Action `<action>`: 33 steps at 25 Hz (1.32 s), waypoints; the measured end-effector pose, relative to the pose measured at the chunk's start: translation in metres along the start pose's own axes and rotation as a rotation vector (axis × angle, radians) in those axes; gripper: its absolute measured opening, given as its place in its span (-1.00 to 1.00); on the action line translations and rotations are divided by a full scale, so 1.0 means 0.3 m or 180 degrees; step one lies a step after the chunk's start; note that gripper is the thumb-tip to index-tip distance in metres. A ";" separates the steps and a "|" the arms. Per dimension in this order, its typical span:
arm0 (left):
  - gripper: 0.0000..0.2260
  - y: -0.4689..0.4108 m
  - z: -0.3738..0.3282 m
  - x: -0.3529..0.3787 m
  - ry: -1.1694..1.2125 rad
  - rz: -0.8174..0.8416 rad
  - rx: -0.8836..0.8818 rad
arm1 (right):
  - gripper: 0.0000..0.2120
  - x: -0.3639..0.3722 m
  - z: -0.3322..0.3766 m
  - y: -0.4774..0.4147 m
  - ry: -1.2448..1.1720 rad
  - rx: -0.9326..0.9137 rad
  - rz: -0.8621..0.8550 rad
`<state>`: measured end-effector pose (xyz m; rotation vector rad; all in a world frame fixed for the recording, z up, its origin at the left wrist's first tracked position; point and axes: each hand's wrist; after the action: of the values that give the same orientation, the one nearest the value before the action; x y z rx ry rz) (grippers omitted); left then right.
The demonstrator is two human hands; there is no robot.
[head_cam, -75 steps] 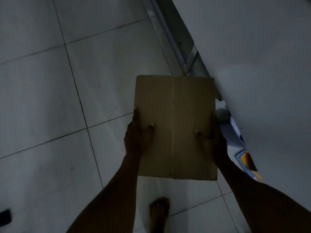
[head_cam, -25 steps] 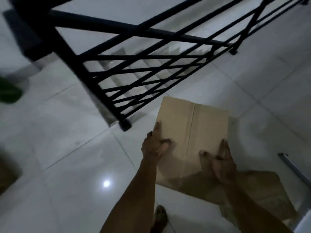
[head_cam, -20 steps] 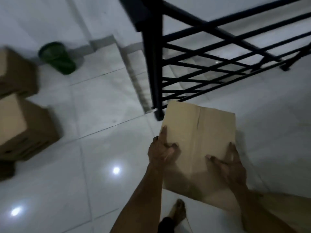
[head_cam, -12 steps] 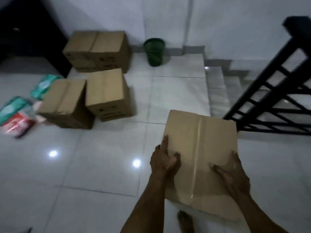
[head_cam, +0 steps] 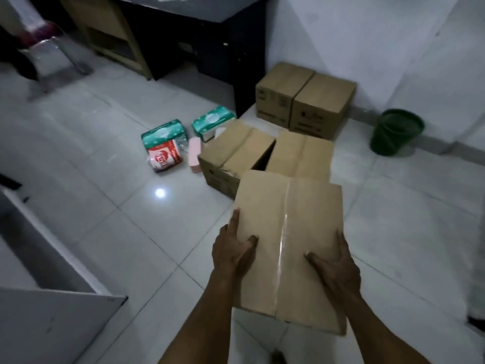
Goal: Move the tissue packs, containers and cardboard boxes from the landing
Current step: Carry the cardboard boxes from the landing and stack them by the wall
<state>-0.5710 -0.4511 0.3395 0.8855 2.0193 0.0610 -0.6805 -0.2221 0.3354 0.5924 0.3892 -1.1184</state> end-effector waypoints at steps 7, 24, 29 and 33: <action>-0.18 -0.308 0.298 -0.325 0.0230 -0.0531 -0.0718 | 0.06 0.506 0.325 -0.241 -0.0021 -0.0517 0.0781; -0.12 -1.474 0.822 -0.852 0.0204 -0.1119 -0.1521 | 0.10 1.732 1.028 -0.968 0.0104 -0.1041 0.1543; -0.16 -1.548 0.795 -0.754 0.0098 -0.0617 -0.1732 | 0.14 1.865 0.975 -0.973 0.0078 -0.0760 0.1423; -0.18 -1.523 0.766 -0.648 -0.0093 -0.0378 -0.1548 | 0.08 1.722 0.813 -0.930 0.0008 -0.0465 0.1223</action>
<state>-0.5896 -0.9733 0.1774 0.4545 1.9050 0.4495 -0.7327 -0.8318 0.1631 0.5131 0.3385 -0.7150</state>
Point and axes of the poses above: each hand's wrist, its own y-axis away from the middle knuckle, its own x-axis out of the palm, z = x × y, and after that the axes turned 11 degrees about -x, right-handed
